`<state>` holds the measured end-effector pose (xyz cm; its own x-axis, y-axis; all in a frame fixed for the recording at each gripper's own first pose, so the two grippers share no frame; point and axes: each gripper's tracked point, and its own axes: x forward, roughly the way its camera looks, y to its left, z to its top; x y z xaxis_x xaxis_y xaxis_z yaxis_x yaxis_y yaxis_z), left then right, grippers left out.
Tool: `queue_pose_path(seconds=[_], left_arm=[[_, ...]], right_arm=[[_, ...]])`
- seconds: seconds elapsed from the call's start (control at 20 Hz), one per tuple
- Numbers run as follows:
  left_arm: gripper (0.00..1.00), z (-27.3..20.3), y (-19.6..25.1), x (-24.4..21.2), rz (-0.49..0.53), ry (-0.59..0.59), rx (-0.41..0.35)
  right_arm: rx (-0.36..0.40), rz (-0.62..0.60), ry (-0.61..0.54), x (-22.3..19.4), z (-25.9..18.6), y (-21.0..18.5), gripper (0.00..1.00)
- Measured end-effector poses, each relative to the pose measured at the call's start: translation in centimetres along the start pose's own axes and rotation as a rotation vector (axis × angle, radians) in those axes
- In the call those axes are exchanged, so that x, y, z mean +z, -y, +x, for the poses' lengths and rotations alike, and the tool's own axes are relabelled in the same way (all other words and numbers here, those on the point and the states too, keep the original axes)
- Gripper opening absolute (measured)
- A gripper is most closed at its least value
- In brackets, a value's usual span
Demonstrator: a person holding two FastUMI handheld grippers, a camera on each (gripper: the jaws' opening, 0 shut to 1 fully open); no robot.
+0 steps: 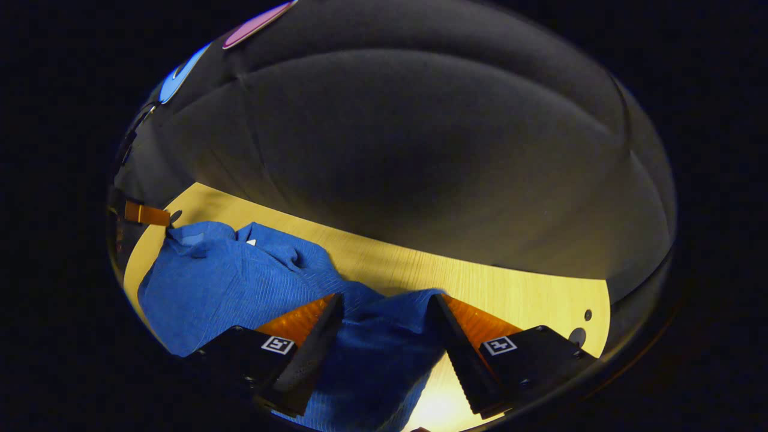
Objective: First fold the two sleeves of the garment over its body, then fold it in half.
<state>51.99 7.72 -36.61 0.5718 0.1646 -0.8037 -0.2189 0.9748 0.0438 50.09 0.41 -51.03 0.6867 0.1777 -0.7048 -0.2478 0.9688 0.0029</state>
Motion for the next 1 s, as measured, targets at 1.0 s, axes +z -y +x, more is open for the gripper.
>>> queue_pose_path(seconds=[1.0], left_arm=[[0.84, -23.7, 2.8, -9.6, -0.115, 0.312, -0.181]], right_arm=[[-0.034, -0.05, 0.303, 4.2, -28.2, -3.9, 0.98]])
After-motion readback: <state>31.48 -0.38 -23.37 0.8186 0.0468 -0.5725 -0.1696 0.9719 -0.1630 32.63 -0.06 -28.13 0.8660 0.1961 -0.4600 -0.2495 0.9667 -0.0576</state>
